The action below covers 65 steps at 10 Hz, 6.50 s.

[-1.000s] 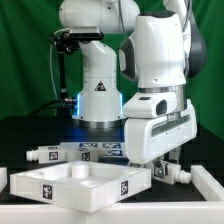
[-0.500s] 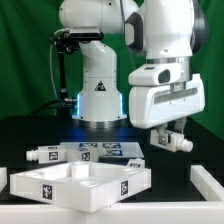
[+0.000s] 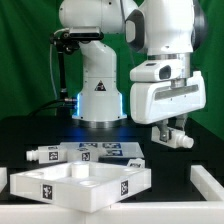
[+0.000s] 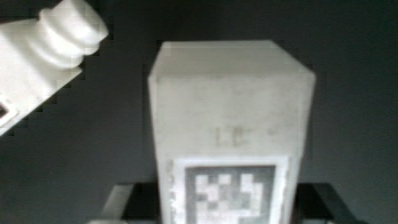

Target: Assemble one leg

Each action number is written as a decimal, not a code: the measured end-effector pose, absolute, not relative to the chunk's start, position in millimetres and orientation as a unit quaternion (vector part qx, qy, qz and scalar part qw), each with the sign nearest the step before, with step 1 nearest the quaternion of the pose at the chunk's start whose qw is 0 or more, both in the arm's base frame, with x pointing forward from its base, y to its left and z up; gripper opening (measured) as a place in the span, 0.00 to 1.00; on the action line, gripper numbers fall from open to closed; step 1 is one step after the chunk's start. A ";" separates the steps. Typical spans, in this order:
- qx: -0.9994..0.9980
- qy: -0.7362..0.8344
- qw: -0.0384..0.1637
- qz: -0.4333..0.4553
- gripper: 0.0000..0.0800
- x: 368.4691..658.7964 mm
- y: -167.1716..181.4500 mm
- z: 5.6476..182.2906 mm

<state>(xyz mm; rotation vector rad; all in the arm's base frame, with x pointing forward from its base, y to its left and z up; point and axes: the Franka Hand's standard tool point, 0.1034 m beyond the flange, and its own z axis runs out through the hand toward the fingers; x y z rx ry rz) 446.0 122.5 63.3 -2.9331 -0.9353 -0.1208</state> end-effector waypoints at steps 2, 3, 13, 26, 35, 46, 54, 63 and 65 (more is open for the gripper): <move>-0.952 -0.301 0.035 -0.044 0.36 396.2 130.3 38.4; -0.951 -0.304 0.039 -0.049 0.36 380.9 135.7 24.1; -0.961 -0.273 0.034 -0.008 0.78 397.9 115.6 47.6; -0.999 -0.029 0.033 -0.026 0.81 457.5 81.1 87.7; -0.999 0.014 0.038 -0.031 0.81 489.8 54.9 68.7; -0.997 0.065 0.034 -0.007 0.81 487.7 55.0 8.4; -0.997 0.066 0.034 -0.003 0.40 481.2 56.8 9.1; -0.998 0.053 0.028 0.015 0.40 414.2 50.5 34.7; -0.998 -0.059 0.027 0.007 0.40 407.1 46.7 27.1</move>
Offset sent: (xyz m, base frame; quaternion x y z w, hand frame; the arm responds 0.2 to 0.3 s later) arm -0.0333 0.0103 -0.0558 0.0052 0.0431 0.0241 0.9988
